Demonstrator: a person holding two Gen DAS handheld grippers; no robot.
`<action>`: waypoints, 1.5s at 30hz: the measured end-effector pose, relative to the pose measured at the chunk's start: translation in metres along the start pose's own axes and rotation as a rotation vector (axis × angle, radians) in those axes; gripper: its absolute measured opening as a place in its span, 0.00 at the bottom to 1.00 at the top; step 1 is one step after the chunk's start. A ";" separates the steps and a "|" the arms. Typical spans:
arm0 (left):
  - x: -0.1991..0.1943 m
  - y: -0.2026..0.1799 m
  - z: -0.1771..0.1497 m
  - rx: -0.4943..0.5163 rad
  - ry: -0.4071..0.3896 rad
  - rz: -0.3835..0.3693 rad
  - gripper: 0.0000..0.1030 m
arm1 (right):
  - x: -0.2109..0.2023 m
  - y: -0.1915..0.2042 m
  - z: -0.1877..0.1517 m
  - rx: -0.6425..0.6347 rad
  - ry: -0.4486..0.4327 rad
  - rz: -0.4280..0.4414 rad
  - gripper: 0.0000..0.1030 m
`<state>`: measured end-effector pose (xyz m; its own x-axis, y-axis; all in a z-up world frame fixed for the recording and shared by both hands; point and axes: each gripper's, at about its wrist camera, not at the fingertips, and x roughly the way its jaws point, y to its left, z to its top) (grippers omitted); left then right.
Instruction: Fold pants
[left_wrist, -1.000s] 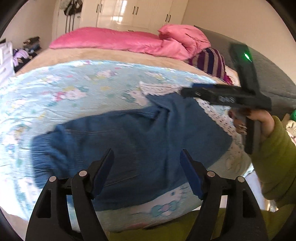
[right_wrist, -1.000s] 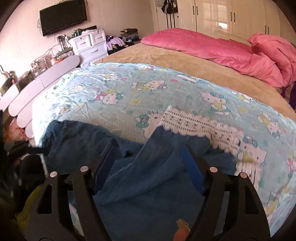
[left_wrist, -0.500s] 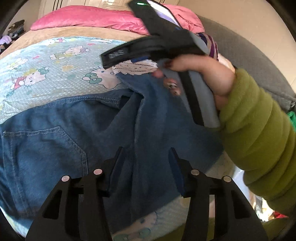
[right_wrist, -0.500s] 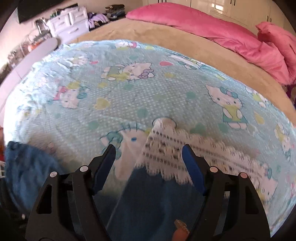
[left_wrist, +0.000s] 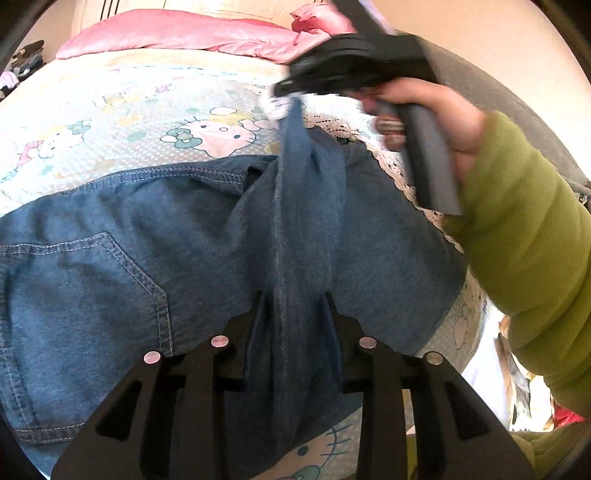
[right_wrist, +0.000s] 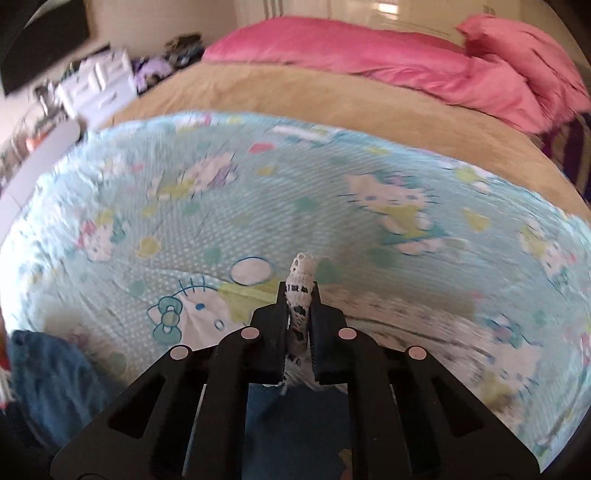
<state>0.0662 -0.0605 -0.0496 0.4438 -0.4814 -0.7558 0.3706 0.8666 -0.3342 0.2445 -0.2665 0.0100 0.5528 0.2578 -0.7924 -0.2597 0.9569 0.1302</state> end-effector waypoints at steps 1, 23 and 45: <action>-0.002 0.001 0.000 0.000 -0.003 0.002 0.29 | -0.010 -0.008 -0.002 0.017 -0.012 0.004 0.05; -0.030 -0.021 -0.004 0.182 -0.073 0.093 0.03 | -0.146 -0.097 -0.165 0.250 0.052 0.002 0.05; -0.001 -0.041 -0.022 0.311 0.068 0.151 0.07 | -0.155 -0.135 -0.216 0.409 0.001 -0.062 0.21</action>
<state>0.0331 -0.0928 -0.0477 0.4612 -0.3319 -0.8229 0.5407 0.8405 -0.0360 0.0227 -0.4642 -0.0135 0.5570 0.1980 -0.8066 0.1104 0.9449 0.3082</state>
